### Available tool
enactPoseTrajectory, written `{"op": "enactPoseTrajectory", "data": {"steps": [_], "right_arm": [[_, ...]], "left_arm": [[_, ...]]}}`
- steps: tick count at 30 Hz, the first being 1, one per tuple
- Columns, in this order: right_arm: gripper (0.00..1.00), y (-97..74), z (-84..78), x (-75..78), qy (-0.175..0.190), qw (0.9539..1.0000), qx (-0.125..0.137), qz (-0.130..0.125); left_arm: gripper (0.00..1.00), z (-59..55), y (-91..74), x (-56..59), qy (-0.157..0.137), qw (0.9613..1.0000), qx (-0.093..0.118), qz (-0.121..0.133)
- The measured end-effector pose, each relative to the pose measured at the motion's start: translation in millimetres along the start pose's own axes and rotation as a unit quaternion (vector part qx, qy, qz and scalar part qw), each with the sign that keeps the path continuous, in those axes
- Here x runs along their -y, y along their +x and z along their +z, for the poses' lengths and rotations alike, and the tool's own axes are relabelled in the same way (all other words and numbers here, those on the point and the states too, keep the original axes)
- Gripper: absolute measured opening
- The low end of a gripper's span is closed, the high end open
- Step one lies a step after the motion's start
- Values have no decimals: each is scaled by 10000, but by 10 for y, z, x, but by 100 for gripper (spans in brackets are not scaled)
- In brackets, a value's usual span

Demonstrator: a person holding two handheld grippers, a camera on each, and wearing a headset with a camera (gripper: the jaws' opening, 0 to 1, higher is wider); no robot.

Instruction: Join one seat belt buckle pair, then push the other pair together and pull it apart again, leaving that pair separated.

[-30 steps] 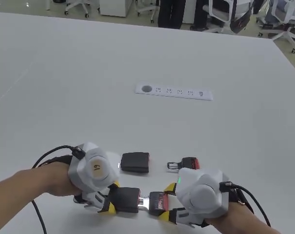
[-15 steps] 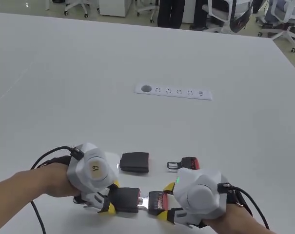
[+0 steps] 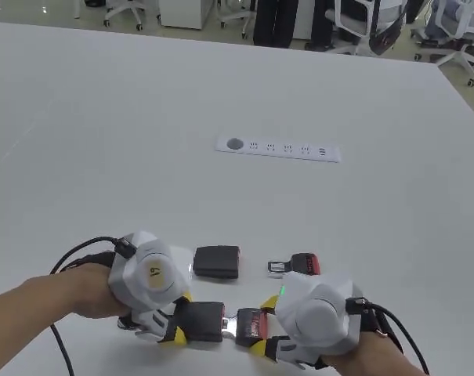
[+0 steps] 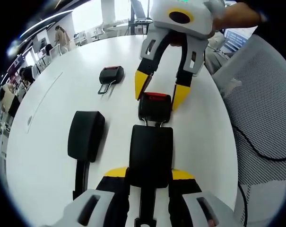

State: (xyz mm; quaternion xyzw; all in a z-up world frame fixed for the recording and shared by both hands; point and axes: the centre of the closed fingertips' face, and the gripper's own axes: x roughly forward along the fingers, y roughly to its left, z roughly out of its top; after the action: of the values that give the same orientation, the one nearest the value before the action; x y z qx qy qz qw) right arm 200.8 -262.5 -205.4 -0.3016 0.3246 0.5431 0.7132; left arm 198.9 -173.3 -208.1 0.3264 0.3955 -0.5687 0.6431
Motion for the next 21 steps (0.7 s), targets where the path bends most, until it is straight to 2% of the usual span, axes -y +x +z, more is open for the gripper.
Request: {"op": "enactPoseTrajectory", "data": {"steps": [21], "right_arm": [[29, -4, 7, 4, -39, 10000, 28, 74]], "left_arm": [[31, -9, -4, -6, 99, 9999, 8, -51]]}}
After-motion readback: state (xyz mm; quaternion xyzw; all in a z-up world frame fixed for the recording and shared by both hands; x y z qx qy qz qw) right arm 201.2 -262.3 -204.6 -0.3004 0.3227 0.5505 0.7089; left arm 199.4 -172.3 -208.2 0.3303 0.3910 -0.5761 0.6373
